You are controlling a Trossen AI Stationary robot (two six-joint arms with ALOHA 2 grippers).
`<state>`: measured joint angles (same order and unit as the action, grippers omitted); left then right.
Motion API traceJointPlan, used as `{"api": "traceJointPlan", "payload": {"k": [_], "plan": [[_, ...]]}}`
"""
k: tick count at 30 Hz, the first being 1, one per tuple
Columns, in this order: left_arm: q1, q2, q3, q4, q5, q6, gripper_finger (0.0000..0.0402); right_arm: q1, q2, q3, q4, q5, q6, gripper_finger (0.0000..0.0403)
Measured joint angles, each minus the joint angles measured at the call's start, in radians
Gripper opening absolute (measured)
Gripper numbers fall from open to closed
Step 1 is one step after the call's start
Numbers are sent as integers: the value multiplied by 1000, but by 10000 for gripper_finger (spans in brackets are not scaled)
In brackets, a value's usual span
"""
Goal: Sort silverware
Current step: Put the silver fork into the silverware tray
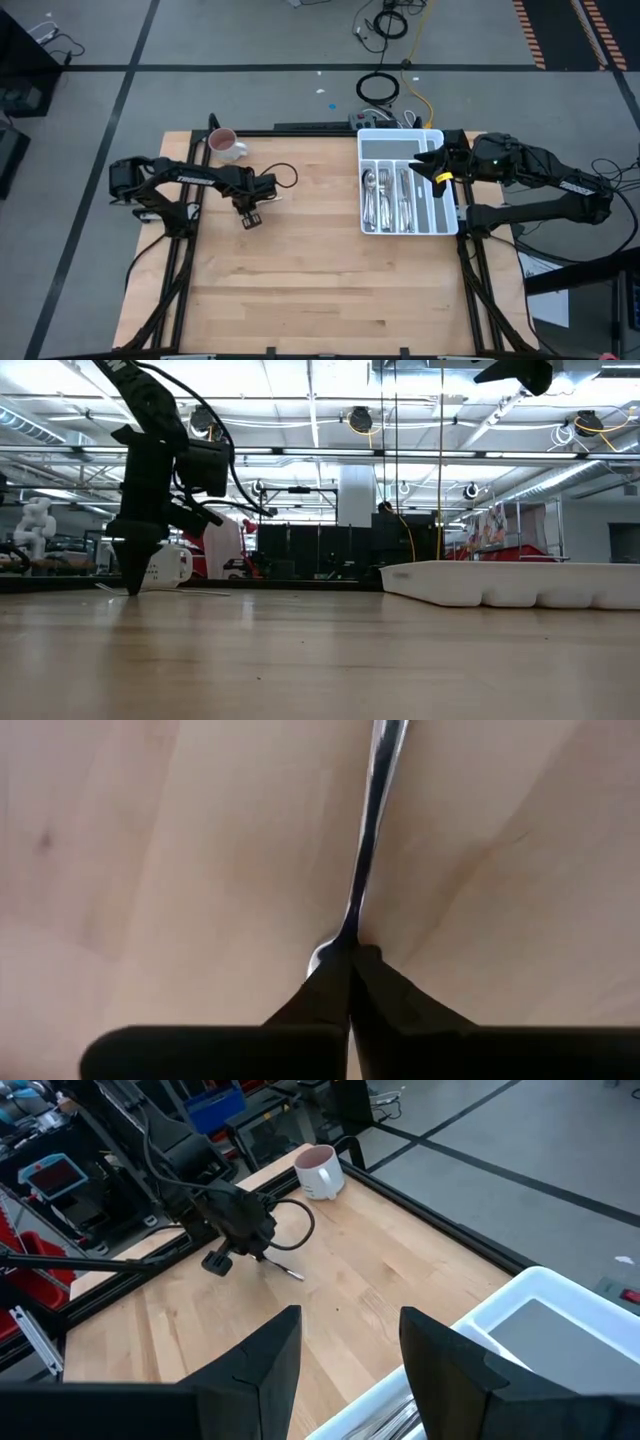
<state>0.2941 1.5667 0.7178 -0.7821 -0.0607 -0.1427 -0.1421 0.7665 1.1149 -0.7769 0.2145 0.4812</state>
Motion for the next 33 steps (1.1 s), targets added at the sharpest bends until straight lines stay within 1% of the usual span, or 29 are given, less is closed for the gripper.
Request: {"api": "traceJointPlan", "payload": {"k": [3,7,11,15,18,20,22,25,30,33], "plan": [[-2,-34,16,30,50,-1,4,0,0,0,0,-2,-6,162],[-10,-71,67,-23,70,0,2,0,0,0,0,-2,-8,162],[-36,-76,151,-79,59,21,2,0,0,0,0,-2,-21,162],[-61,-79,238,-81,45,56,1,0,1,0,0,-2,-23,162],[-58,-79,253,-85,-2,93,1,0,1,0,0,-2,-26,162],[-43,-79,236,-101,-6,131,5,0,1,0,0,-3,-26,162],[-23,-78,210,-123,54,192,21,0,1,0,0,-4,-24,162],[-10,-72,181,-155,116,226,62,0,1,0,0,-6,-21,162],[-7,-72,158,-120,112,238,146,0,1,0,-3,-6,-24,162],[-8,-72,156,-97,105,262,184,0,1,0,-3,-6,-32,162]]}}
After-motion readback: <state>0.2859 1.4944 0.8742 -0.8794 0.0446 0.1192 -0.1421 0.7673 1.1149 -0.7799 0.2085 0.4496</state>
